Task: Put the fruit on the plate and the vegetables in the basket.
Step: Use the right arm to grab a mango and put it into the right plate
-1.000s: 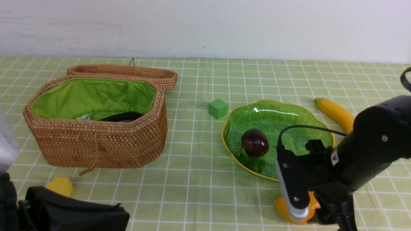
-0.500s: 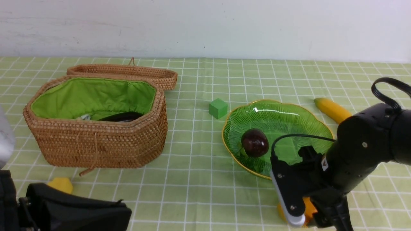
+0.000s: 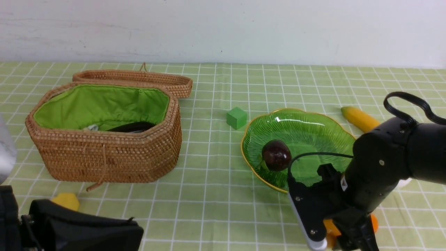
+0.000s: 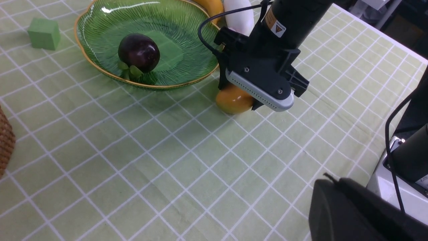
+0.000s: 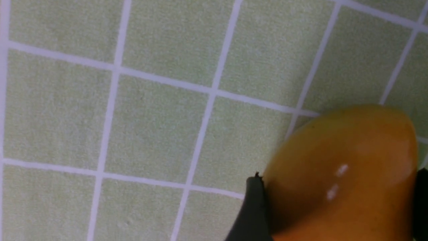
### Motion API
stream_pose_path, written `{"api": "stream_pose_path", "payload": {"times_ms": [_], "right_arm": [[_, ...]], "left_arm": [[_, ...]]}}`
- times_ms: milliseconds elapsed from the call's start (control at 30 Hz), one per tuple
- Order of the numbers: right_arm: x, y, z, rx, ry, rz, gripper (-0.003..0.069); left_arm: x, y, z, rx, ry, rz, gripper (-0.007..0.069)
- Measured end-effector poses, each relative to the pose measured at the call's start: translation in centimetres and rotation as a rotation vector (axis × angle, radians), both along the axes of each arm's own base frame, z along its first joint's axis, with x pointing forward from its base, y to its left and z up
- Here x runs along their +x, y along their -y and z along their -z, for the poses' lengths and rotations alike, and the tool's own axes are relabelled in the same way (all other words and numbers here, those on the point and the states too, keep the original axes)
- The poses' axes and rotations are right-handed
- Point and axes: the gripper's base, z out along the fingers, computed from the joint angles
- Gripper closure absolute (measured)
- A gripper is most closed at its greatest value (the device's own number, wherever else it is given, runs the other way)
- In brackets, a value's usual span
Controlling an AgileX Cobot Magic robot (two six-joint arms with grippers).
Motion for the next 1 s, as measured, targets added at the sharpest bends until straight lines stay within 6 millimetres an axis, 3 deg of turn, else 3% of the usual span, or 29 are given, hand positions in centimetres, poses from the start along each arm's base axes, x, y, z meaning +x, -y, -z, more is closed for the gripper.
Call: {"api": "stream_pose_path", "payload": {"times_ms": [500, 833, 1000], "right_arm": [[0.3, -0.2, 2.5, -0.035, -0.087, 0.079, 0.0094], [-0.2, 0.0, 2.6, -0.055, -0.141, 0.172, 0.0116], [-1.0, 0.4, 1.8, -0.058, -0.197, 0.309, 0.0116]], "left_arm": [[0.0, 0.0, 0.0, 0.001, -0.001, 0.0, 0.0638], [0.0, 0.0, 0.0, 0.001, -0.001, 0.0, 0.0638], [0.0, 0.0, 0.0, -0.002, 0.002, -0.001, 0.0638]]}}
